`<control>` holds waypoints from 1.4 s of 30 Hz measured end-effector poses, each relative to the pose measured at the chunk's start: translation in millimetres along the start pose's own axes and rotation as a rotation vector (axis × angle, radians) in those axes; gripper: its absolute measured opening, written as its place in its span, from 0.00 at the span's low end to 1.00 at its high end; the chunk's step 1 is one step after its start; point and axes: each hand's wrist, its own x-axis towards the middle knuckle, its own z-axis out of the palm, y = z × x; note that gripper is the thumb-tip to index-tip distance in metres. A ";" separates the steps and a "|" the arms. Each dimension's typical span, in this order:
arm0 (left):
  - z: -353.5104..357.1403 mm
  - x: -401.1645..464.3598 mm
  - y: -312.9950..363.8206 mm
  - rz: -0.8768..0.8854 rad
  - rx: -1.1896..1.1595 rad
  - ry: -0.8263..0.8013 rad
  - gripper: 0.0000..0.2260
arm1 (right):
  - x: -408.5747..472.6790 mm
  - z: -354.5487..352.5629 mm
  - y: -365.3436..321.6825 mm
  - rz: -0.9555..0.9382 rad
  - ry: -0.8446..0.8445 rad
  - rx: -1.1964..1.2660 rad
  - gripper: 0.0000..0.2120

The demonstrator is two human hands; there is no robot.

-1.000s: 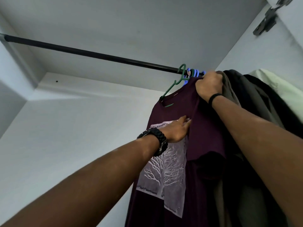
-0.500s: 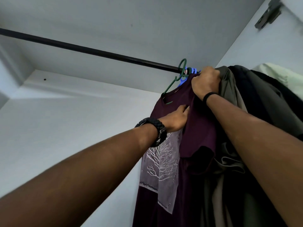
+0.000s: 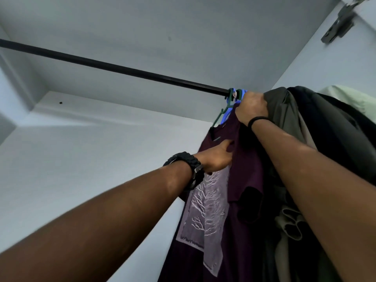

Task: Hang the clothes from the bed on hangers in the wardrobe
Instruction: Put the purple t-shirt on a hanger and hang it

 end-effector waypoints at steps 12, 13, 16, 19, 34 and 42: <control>54.7 -54.4 -4.1 -0.229 -0.120 -0.068 0.27 | -121.2 -57.0 40.2 0.130 -0.410 0.013 0.16; 59.3 -59.2 -4.6 -0.206 -0.158 -0.047 0.21 | -126.0 -60.4 42.1 0.137 -0.436 0.081 0.16; 59.4 -83.5 3.8 -0.158 -0.329 0.163 0.12 | -138.8 -84.6 33.5 0.277 -0.611 0.622 0.21; 51.8 -105.4 14.9 -0.151 -0.508 0.408 0.11 | -146.0 -109.3 23.6 0.502 -0.648 1.050 0.11; 39.6 -256.2 35.6 -0.280 -0.670 -0.015 0.16 | -303.9 -158.1 -33.2 0.587 -0.582 0.531 0.14; 25.8 -423.1 72.4 -0.432 -0.677 0.131 0.10 | -427.3 -225.8 -96.1 0.745 -0.722 0.837 0.09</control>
